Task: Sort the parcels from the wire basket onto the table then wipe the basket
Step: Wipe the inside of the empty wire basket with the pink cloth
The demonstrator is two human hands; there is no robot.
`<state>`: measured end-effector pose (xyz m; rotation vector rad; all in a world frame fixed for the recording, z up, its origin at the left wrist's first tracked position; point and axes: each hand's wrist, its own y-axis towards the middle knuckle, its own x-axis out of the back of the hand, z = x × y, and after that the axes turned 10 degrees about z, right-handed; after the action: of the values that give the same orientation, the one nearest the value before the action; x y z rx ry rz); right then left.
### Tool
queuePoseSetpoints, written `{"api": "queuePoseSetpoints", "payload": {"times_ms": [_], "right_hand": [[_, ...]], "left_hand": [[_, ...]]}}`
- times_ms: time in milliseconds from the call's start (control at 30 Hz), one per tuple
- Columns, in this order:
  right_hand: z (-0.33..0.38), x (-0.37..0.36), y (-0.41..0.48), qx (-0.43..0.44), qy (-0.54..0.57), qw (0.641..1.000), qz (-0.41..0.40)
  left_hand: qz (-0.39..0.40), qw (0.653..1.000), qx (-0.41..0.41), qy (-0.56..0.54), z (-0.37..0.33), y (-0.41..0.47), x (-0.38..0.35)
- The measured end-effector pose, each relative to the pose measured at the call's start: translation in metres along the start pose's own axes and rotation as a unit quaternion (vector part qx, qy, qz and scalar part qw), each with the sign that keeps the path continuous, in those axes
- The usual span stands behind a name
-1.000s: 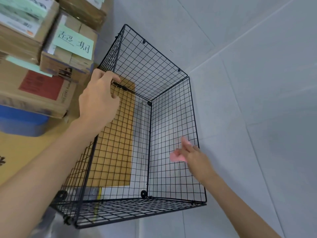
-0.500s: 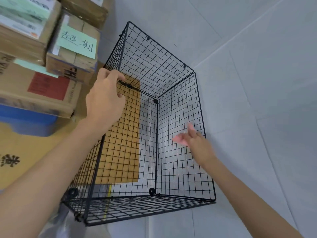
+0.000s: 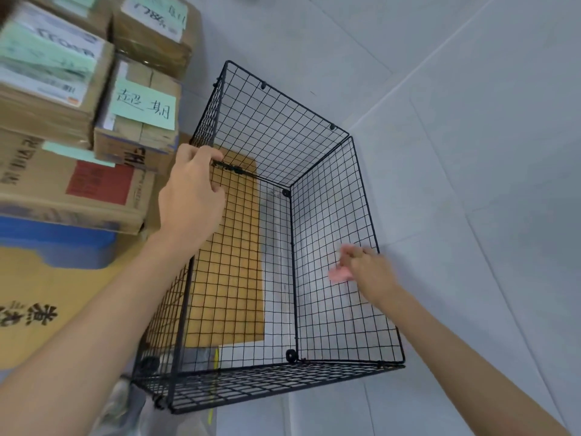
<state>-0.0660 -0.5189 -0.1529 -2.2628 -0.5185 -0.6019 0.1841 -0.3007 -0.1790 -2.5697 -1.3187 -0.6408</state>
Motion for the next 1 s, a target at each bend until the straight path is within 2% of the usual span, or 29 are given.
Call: {"api": "queuePoseSetpoints", "payload": {"times_ms": [67,133,200,267,333,400,467,567,633,800,900,1000], "right_hand": [[0.000,0.011,-0.003,-0.009,-0.008,1.000,-0.020],[0.012,0.009,-0.012,0.015,-0.020,1.000,-0.006],[0.031,-0.003,-0.022,0.068,-0.006,0.995,0.071],[0.043,-0.011,-0.029,0.095,0.039,0.977,0.189],[0.041,-0.015,-0.032,0.101,0.064,0.971,0.208],[0.031,-0.012,-0.032,0.067,0.067,0.984,0.151],[0.020,-0.006,-0.032,0.036,0.026,0.998,0.036],[0.006,0.005,-0.034,-0.012,0.047,0.997,-0.059],[0.006,0.005,-0.038,-0.016,0.051,0.997,-0.056],[0.025,-0.026,-0.048,0.057,0.073,0.995,0.025],[0.018,-0.025,-0.047,0.051,0.176,0.982,-0.033],[0.007,-0.011,-0.049,0.023,0.343,0.932,-0.118]], "left_hand": [[-0.003,1.000,-0.003,0.000,0.001,0.000,0.002],[-0.010,1.000,0.000,0.003,0.002,-0.001,0.003],[-0.017,1.000,0.003,0.005,0.004,-0.005,0.005],[-0.024,1.000,0.007,0.008,0.005,-0.008,0.006],[-0.023,1.000,0.012,0.014,0.005,-0.010,0.007],[-0.019,1.000,0.014,0.016,0.004,-0.012,0.006],[-0.017,1.000,0.011,0.016,0.005,-0.012,0.005],[-0.016,1.000,0.008,0.025,0.005,-0.011,0.004],[-0.017,0.999,0.009,0.033,0.006,-0.011,0.004],[-0.019,0.998,0.005,0.067,0.006,-0.009,0.004],[-0.016,0.995,0.001,0.096,0.003,-0.010,0.006],[-0.007,0.993,-0.012,0.114,0.000,-0.012,0.008]]}}
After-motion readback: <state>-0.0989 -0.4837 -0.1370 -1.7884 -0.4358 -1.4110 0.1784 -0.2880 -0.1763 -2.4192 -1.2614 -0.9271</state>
